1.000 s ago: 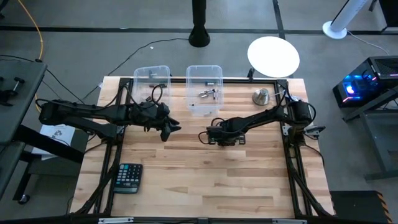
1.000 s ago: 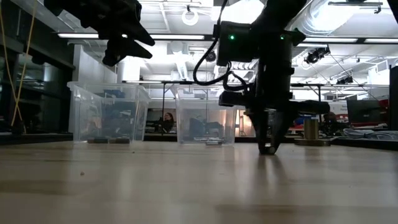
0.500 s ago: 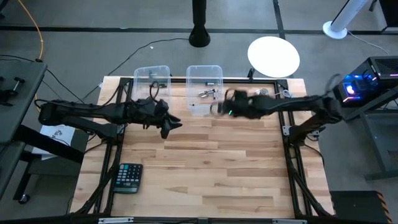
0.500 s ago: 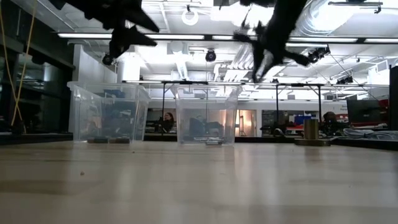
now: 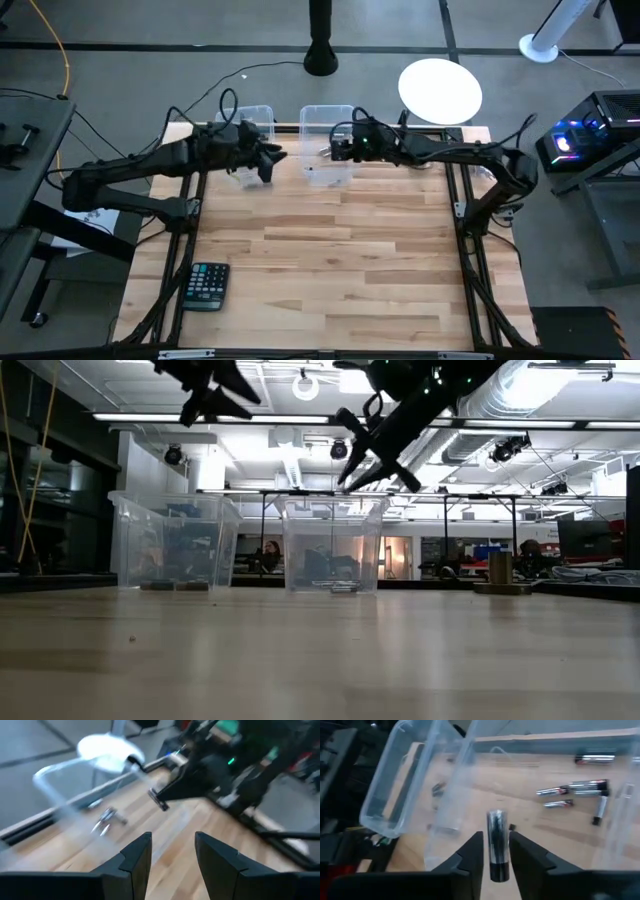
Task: Sort batteries
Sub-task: Put silver battery into the right transparent bin, then return to Home Position
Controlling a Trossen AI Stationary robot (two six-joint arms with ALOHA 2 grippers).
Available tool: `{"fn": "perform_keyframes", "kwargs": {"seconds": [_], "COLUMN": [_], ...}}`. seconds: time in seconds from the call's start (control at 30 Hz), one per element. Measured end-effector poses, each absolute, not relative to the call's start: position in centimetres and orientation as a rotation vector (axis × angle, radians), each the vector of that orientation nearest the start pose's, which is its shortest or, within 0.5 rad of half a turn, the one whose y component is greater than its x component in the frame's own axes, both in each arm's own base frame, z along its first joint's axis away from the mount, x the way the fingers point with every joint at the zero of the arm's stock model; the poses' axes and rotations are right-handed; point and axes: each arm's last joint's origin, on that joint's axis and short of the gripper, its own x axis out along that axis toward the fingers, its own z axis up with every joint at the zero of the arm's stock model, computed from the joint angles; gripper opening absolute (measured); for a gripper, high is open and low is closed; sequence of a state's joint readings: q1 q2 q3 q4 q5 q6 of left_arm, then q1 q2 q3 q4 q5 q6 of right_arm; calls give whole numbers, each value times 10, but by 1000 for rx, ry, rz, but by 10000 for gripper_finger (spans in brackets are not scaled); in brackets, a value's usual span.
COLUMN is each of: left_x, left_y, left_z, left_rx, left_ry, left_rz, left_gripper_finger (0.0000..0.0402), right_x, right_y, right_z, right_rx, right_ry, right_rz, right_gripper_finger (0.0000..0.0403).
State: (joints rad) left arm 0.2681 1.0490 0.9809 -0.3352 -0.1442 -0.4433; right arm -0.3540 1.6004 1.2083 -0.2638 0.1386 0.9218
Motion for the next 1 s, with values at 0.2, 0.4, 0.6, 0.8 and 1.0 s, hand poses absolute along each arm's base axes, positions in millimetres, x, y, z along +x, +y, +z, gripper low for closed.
{"fn": "perform_keyframes", "kwargs": {"seconds": [0.2, 0.4, 0.6, 0.8, 1.0], "left_x": [207, 200, 190, 203, 215], "left_y": [68, 67, 77, 97, 104], "left_z": [331, 328, 307, 282, 264], "left_rx": [-460, -391, -529, -670, -689], "left_ry": [426, 453, 576, 731, 838], "left_rz": [558, 747, 994, 961, 939], "left_gripper_finger": [145, 145, 137, 78, 8], "right_x": [325, 307, 284, 271, 273], "right_y": [-142, -149, -143, -133, -124], "right_z": [270, 302, 341, 358, 358], "right_rx": [891, 843, 805, 794, 793], "right_ry": [409, 357, 272, 225, 244], "right_rz": [-725, -647, -569, -544, -518], "right_gripper_finger": [126, 147, 149, 149, 149]}}
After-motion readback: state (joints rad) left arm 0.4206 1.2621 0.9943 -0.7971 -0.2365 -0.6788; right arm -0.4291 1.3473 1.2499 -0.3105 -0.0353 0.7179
